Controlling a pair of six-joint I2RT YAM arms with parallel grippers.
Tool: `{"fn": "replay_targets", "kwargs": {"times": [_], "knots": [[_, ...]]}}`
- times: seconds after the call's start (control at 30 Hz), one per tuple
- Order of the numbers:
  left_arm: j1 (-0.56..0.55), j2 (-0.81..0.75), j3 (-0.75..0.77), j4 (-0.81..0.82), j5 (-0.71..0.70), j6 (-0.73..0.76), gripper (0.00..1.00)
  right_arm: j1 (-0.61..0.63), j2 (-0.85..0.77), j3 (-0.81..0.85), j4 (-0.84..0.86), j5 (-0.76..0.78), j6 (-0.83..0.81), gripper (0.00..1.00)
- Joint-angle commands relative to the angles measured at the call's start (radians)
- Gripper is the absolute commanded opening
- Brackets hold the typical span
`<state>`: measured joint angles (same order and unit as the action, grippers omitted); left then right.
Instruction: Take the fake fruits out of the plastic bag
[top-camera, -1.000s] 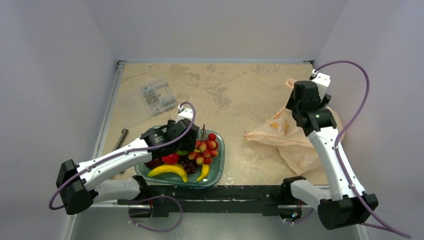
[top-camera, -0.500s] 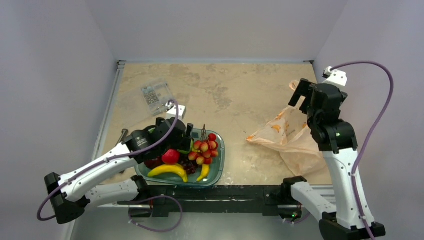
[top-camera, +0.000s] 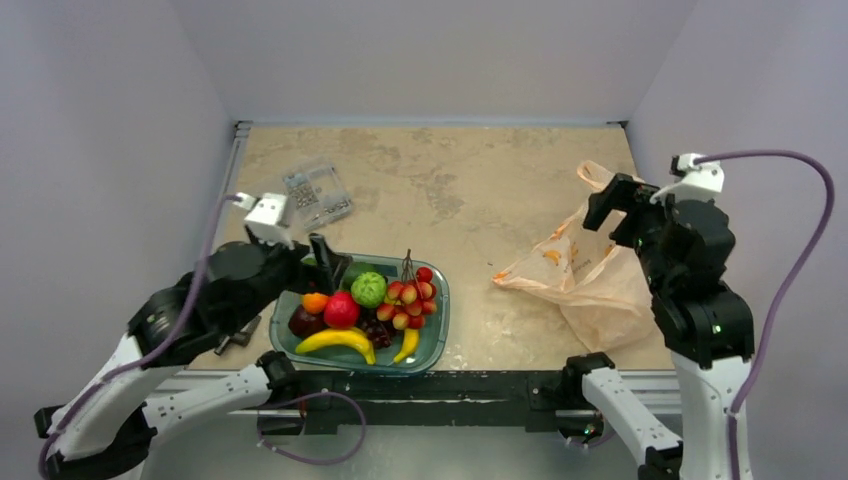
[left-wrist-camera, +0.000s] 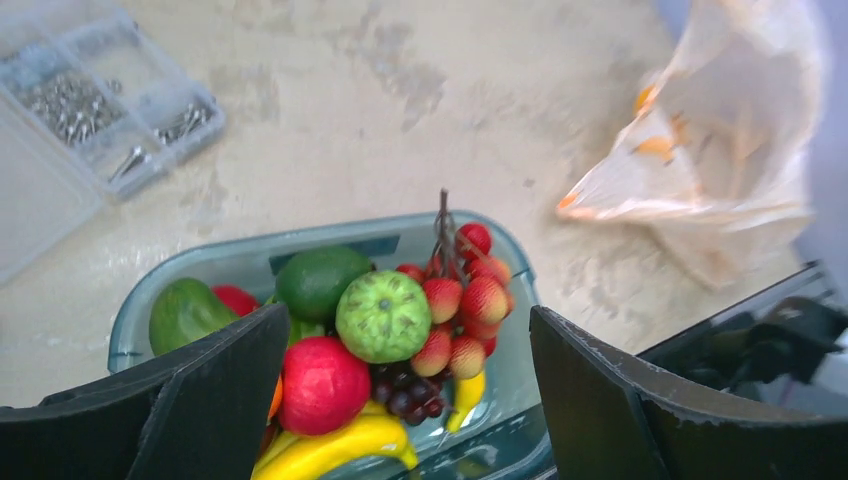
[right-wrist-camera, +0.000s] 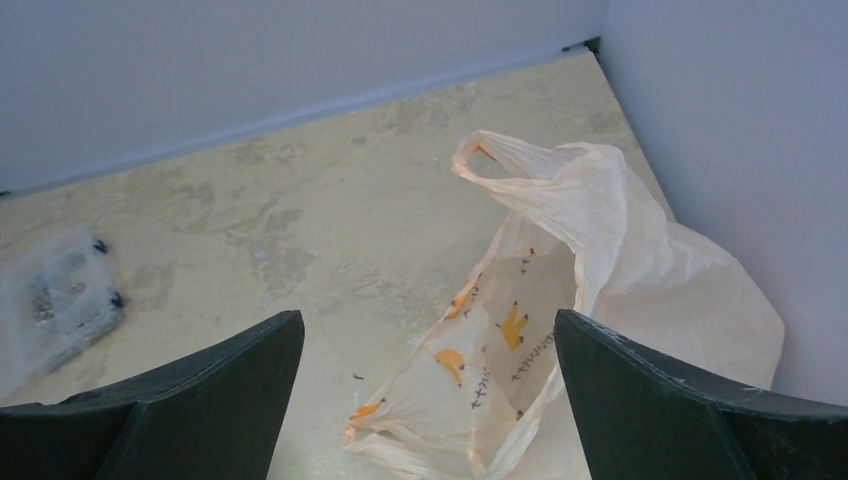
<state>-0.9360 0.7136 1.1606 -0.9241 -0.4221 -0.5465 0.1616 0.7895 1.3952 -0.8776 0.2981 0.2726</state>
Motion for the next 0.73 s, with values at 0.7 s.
{"fn": "replay_targets", "kwargs": {"times": [0.7], "knots": [[0.005,-0.322,0.3,-0.109,-0.025,0.128,0.98,-0.005,-0.34,-0.049,0.08,-0.153,0.006,0.99]]}}
